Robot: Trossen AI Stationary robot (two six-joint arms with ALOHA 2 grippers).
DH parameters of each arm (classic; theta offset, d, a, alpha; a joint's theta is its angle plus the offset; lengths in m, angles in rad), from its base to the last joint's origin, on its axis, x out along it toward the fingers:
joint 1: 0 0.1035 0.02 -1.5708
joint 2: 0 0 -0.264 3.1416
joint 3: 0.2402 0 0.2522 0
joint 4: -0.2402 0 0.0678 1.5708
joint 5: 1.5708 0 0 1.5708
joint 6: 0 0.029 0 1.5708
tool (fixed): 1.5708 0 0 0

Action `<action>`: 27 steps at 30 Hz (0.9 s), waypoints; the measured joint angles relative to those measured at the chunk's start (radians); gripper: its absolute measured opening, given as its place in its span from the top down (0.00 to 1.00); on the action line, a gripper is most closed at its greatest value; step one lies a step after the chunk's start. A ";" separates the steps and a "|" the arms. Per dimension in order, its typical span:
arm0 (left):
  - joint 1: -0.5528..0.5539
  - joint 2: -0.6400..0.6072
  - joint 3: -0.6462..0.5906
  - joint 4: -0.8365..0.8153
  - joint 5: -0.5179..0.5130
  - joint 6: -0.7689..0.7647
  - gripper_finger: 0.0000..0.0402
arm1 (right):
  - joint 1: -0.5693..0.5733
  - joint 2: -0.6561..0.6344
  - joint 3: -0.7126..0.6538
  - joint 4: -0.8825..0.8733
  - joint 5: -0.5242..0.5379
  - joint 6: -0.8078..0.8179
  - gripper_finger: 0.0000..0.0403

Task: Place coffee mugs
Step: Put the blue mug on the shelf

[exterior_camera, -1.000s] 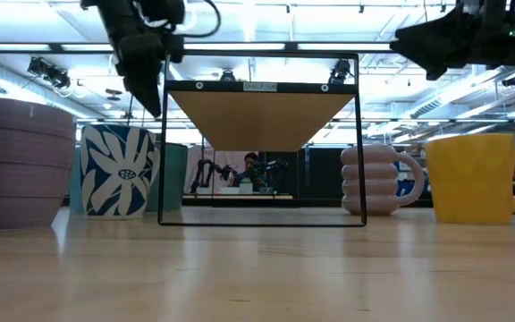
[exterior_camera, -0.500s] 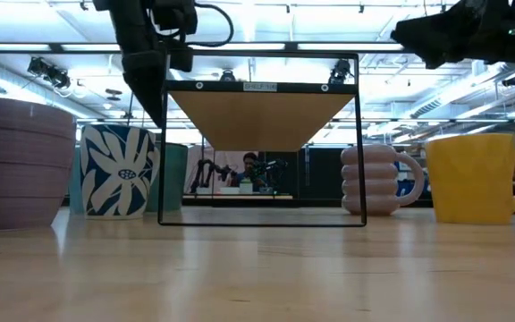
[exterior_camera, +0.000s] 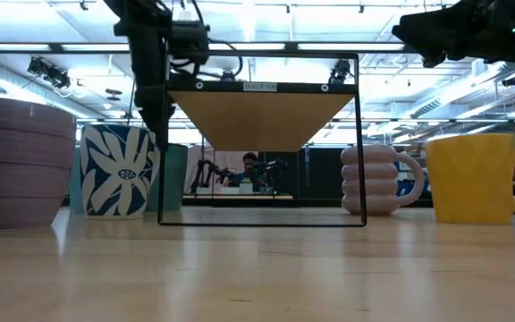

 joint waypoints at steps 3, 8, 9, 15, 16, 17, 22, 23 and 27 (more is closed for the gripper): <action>0.026 0.028 0.000 0.007 0.030 0.000 0.53 | 0.000 0.000 0.000 -0.001 0.000 0.015 0.57; 0.054 0.051 0.000 0.012 0.057 0.016 0.54 | 0.000 0.000 0.000 -0.001 0.000 0.034 0.57; 0.058 0.051 0.000 0.012 0.060 0.017 0.54 | 0.000 0.000 0.000 -0.001 0.000 0.037 0.57; 0.074 0.053 0.000 0.012 0.072 0.018 0.63 | 0.000 0.000 0.000 -0.012 0.000 0.040 0.57; 0.074 0.053 0.000 0.012 0.071 0.024 0.66 | 0.000 0.000 0.000 -0.012 0.000 0.041 0.57; 0.074 0.053 0.000 0.012 0.070 0.038 0.68 | 0.000 0.000 0.000 -0.013 0.000 0.041 0.57; 0.074 0.053 0.000 0.012 0.069 0.104 0.85 | 0.000 0.000 0.000 -0.015 0.000 0.044 0.57; 0.074 0.053 0.000 0.012 0.067 0.120 0.89 | 0.000 0.000 0.000 -0.016 0.000 0.044 0.57; 0.088 0.055 0.040 -0.033 0.077 0.185 0.93 | 0.000 0.000 0.000 -0.016 0.000 0.043 0.57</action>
